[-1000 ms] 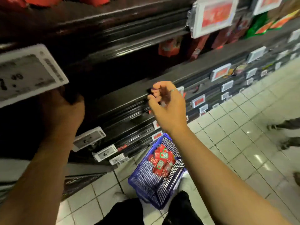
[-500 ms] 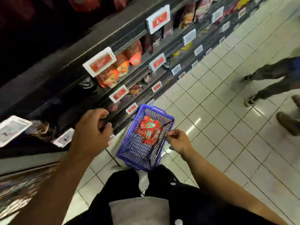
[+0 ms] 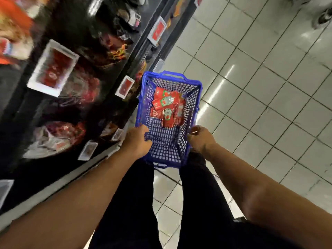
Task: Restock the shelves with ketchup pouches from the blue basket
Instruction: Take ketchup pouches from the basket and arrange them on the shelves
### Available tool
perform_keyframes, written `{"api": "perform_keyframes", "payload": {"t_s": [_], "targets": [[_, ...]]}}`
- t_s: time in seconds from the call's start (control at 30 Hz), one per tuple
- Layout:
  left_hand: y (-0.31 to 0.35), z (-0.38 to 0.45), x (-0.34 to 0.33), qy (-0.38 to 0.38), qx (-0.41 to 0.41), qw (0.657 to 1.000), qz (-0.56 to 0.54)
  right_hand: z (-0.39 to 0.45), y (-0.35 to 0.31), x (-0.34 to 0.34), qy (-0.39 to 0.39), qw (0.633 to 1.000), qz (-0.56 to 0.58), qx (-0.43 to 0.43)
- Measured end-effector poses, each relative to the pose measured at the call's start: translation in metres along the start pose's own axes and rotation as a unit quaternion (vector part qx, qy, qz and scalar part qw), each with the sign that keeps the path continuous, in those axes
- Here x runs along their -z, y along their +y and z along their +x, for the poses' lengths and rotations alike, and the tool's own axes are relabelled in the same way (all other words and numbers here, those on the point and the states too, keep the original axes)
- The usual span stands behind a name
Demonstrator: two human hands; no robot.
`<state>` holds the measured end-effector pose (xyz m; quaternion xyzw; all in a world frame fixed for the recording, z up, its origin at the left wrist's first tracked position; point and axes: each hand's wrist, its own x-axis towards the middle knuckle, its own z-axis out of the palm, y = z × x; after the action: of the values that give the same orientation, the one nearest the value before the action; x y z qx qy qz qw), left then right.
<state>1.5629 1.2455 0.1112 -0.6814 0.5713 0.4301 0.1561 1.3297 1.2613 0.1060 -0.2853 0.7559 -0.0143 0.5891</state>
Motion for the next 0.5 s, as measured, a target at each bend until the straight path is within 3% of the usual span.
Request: {"api": "perform_keyframes", "payload": {"t_s": [0.17,0.3,0.5], "targets": [[-0.035,0.131,-0.062,-0.045,-0.005,0.998,0.051,0.125,0.046,-0.082,-0.028,0.998,-0.031,-0.055],[-0.048,0.238,-0.106,-0.029,-0.021,0.997,0.072,0.224,0.077,-0.146,-0.046,0.996,-0.009,-0.071],[-0.052,0.359,-0.158,0.016,-0.082,0.987,0.139,0.334,0.101,-0.211,0.04,0.984,0.107,-0.134]]}}
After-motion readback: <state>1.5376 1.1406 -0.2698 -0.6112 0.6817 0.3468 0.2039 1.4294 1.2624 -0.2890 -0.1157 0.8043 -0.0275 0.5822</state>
